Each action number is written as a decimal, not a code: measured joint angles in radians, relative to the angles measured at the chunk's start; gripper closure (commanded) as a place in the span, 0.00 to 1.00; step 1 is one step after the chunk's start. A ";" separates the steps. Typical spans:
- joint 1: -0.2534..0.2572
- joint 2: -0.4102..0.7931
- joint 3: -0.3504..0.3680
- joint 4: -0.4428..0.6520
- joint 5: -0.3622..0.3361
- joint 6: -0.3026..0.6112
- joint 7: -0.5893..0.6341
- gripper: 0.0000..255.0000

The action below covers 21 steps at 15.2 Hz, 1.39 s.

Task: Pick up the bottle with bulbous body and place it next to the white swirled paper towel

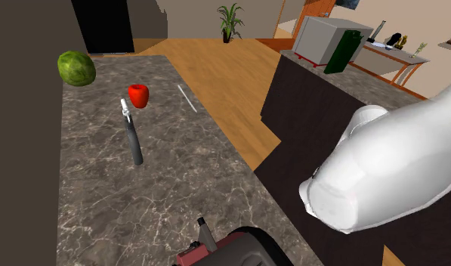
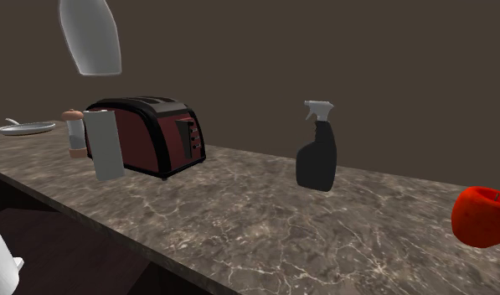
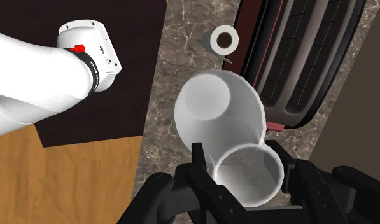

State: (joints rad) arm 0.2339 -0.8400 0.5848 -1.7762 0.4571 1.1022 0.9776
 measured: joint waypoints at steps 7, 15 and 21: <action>0.022 -0.069 0.008 -0.134 0.022 0.067 -0.018 1.00; 0.046 -0.141 0.029 -0.284 0.052 0.147 -0.038 1.00; 0.062 -0.185 0.050 -0.385 0.075 0.205 -0.052 1.00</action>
State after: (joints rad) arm 0.2957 -1.0252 0.6343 -2.1613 0.5325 1.3073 0.9259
